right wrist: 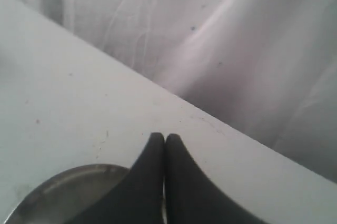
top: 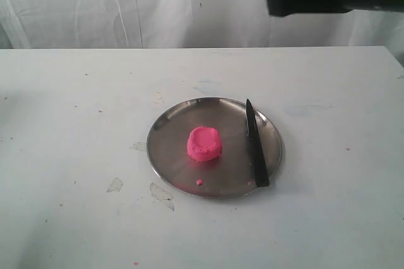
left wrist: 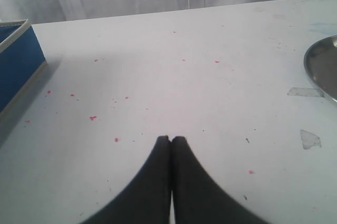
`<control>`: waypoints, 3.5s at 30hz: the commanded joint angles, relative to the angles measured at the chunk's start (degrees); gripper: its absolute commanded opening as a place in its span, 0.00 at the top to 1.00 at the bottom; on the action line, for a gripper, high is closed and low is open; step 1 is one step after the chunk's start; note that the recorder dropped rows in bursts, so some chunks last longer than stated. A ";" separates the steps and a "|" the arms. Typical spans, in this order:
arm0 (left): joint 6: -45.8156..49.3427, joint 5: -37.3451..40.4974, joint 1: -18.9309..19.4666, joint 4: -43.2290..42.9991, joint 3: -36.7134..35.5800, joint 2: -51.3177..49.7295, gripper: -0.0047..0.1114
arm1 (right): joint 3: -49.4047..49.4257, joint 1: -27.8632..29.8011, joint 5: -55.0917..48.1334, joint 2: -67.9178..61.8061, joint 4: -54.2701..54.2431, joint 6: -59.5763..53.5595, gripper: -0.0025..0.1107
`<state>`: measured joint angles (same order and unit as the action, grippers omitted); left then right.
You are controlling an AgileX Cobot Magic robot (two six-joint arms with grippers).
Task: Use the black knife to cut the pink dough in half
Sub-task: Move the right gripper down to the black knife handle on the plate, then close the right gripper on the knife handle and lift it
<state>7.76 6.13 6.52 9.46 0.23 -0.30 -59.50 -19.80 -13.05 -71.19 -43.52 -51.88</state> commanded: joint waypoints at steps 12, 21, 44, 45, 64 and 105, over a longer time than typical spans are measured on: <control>-0.04 -0.08 0.18 0.29 -0.23 0.30 0.96 | 23.78 19.83 -27.93 -5.96 -55.60 -36.42 0.98; -0.04 -0.08 0.18 0.29 -0.23 0.30 0.96 | 18.73 19.71 -28.08 -24.98 -45.38 -33.27 0.54; -0.04 -0.08 0.18 0.29 -0.23 0.30 0.96 | 2.21 16.07 -32.19 -43.77 -32.18 -21.50 0.54; -0.04 -0.08 0.18 0.29 -0.23 0.30 0.96 | 2.04 15.86 -32.23 -44.25 -31.69 -21.35 0.54; -0.04 -0.08 0.18 0.29 -0.23 0.30 0.96 | 1.30 14.66 -30.68 -46.48 -29.50 -17.22 0.54; -0.04 -0.08 0.18 0.29 -0.23 0.30 0.96 | -1.66 12.90 -27.97 -30.71 -20.74 -15.92 0.93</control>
<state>7.76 6.13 6.52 9.46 0.23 -0.30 -60.93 -5.82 -41.01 -106.02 -68.94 -68.32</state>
